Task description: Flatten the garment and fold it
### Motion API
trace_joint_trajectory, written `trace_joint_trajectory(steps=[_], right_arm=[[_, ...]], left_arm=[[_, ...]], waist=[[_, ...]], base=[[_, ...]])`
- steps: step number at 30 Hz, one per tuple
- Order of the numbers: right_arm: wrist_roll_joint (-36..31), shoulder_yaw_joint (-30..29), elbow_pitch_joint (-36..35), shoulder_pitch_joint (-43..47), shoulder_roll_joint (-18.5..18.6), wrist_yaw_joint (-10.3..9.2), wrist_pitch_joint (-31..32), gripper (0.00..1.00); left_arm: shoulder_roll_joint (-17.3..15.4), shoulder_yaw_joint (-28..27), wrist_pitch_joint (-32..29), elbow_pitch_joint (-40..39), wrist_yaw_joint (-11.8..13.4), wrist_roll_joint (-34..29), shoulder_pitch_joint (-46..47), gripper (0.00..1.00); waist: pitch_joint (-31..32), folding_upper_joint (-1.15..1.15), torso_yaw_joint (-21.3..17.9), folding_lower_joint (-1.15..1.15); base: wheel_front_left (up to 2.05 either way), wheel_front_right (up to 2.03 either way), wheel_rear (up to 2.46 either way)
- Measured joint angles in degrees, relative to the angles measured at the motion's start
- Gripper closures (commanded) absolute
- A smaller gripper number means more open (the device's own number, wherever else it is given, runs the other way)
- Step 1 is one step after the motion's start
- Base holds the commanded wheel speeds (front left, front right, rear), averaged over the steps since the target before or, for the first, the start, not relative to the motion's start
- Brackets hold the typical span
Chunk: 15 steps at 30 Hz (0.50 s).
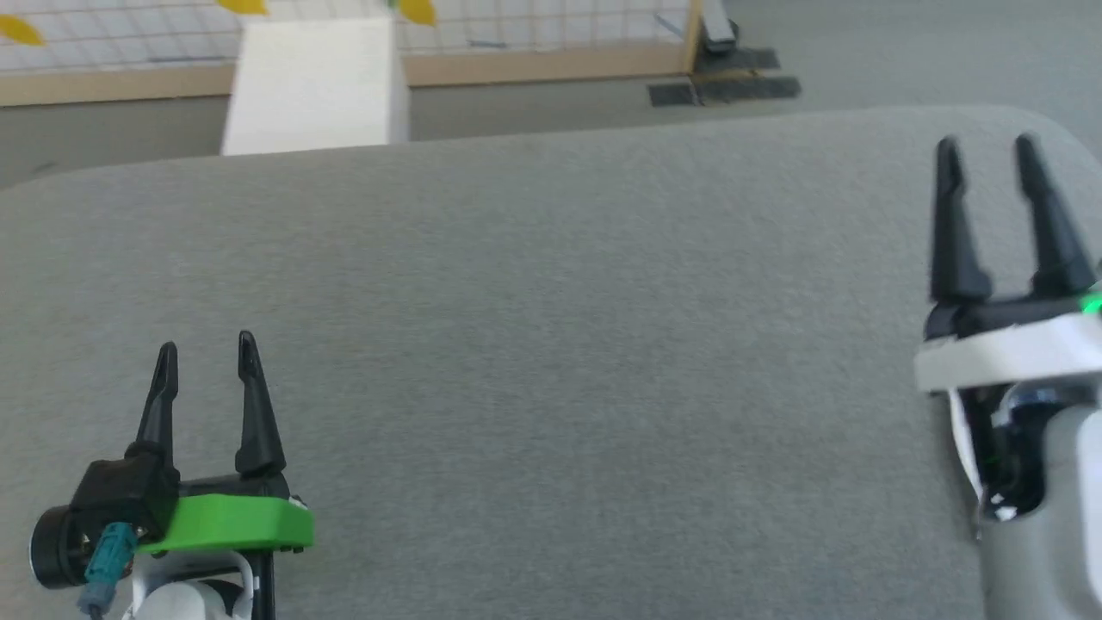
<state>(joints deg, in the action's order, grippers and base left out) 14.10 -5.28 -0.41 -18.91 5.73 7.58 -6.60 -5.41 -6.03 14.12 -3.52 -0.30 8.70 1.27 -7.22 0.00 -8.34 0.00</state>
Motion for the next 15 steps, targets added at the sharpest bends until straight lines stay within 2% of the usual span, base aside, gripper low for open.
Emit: trace_joint_trajectory(steps=[1, 3, 9, 15], right_arm=[[-0.5, 0.7, 0.9, 2.2, -1.7, 0.0, -1.6, 0.0], [-1.0, 1.2, 2.2, 3.7, -2.3, 0.0, -3.3, 0.0], [-0.1, 3.4, 6.1, 8.6, -2.7, 0.0, -5.8, 0.0], [0.0, 5.5, 8.4, 12.7, -2.8, 0.0, -7.1, 0.0]], left_arm=[[0.2, 0.0, 0.1, 1.3, 1.2, -0.1, 0.0, 0.0], [0.3, 0.4, 0.1, 1.9, 1.6, -0.1, 0.1, 0.0], [0.5, 2.4, 0.1, 4.4, 1.7, -0.1, 0.3, 0.0], [0.8, 4.8, 0.1, 7.4, 1.4, -0.3, 0.3, 0.0]], waist=[[1.4, 0.0, 2.0, 0.0], [2.3, 0.0, 3.2, 0.0], [4.3, 0.0, 6.1, 0.0], [5.9, 0.0, 7.3, 0.0]], base=[[0.0, 0.0, 0.0], [0.0, 0.0, 0.0], [0.0, 0.0, 0.0], [0.0, 0.0, 0.0]])
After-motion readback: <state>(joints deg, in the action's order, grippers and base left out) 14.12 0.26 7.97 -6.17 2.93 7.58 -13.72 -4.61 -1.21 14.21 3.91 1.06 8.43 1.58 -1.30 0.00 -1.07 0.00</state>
